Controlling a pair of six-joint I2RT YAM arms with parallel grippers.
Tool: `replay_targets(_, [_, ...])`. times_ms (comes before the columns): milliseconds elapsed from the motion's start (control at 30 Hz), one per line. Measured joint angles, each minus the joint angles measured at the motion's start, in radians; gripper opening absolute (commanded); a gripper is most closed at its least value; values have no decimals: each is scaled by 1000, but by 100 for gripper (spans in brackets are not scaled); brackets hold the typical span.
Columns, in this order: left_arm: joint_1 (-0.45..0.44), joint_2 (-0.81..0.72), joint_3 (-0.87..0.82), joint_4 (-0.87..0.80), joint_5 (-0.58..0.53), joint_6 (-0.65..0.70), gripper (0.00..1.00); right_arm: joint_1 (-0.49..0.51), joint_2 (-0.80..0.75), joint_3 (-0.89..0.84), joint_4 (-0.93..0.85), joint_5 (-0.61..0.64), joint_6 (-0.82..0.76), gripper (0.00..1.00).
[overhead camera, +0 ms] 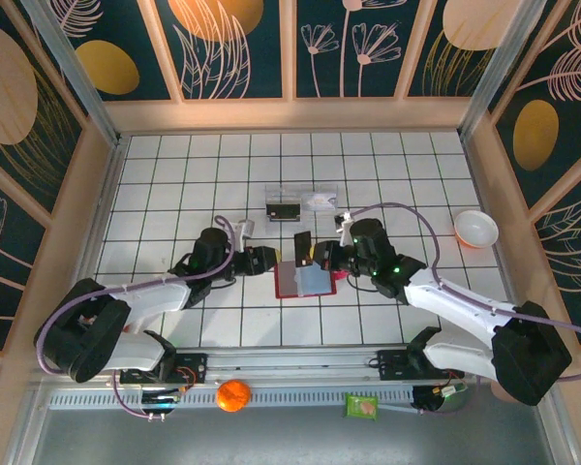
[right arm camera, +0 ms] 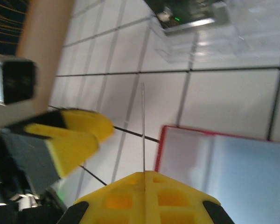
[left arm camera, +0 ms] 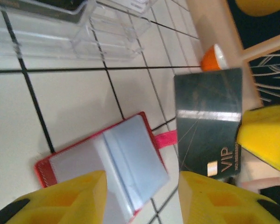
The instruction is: Take the credit cards out of the card holder
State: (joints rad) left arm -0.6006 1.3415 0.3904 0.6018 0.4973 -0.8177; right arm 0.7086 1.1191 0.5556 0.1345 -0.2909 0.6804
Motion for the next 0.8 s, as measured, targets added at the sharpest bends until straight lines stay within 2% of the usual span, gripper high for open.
replay_targets(100, [0, -6, -12, 92, 51, -38, 52, -4, 0, -2, 99, -44, 9, 0])
replay_targets(300, [4, -71, -21, 236, 101, -80, 49, -4, 1, -2, 251, -106, 29, 0])
replay_targets(467, [12, -76, -49, 305, 123, -118, 37, -5, 9, -13, 341, -142, 50, 0])
replay_targets(667, [14, -80, -50, 347, 133, -138, 29, -5, 23, -32, 410, -182, 70, 0])
replay_targets(800, [19, -87, -50, 368, 139, -150, 18, -5, 34, -44, 431, -195, 85, 0])
